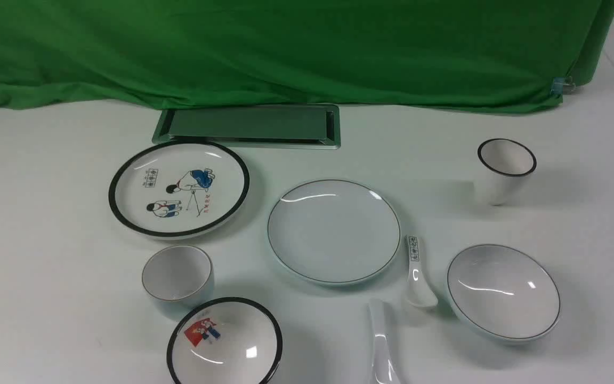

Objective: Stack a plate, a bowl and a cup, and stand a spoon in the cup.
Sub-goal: Use the right arm to grab a blue rice bowl

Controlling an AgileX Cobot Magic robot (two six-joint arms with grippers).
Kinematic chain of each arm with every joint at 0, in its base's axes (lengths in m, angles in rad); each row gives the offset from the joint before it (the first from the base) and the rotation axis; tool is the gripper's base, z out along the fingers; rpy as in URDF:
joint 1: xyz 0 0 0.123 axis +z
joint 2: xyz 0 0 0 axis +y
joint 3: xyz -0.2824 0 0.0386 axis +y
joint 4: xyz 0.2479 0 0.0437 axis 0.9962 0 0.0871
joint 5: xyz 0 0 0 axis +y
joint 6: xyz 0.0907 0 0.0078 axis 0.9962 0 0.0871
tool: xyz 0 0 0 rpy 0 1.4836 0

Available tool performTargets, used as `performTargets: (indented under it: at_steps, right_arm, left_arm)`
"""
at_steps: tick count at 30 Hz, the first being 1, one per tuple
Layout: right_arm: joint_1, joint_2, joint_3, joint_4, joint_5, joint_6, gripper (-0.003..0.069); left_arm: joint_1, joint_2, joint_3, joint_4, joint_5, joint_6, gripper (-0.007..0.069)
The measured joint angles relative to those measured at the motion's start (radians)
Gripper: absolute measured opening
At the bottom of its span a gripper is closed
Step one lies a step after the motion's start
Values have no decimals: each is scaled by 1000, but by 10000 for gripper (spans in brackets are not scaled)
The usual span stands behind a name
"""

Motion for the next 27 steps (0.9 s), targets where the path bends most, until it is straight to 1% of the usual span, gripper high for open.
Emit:
performTargets:
  at_steps: [18, 21, 25, 27]
  right_arm:
    - [0, 0, 0, 0, 0, -1, 243]
    - [0, 0, 0, 0, 0, -26, 243]
    - [0, 0, 0, 0, 0, -115, 243]
    - [0, 0, 0, 0, 0, -137, 243]
  left_arm:
    - [0, 0, 0, 0, 0, 1, -29]
    - [0, 0, 0, 0, 0, 1, -29]
    - [0, 0, 0, 6, 0, 1, -29]
    - [0, 0, 0, 28, -1, 1, -29]
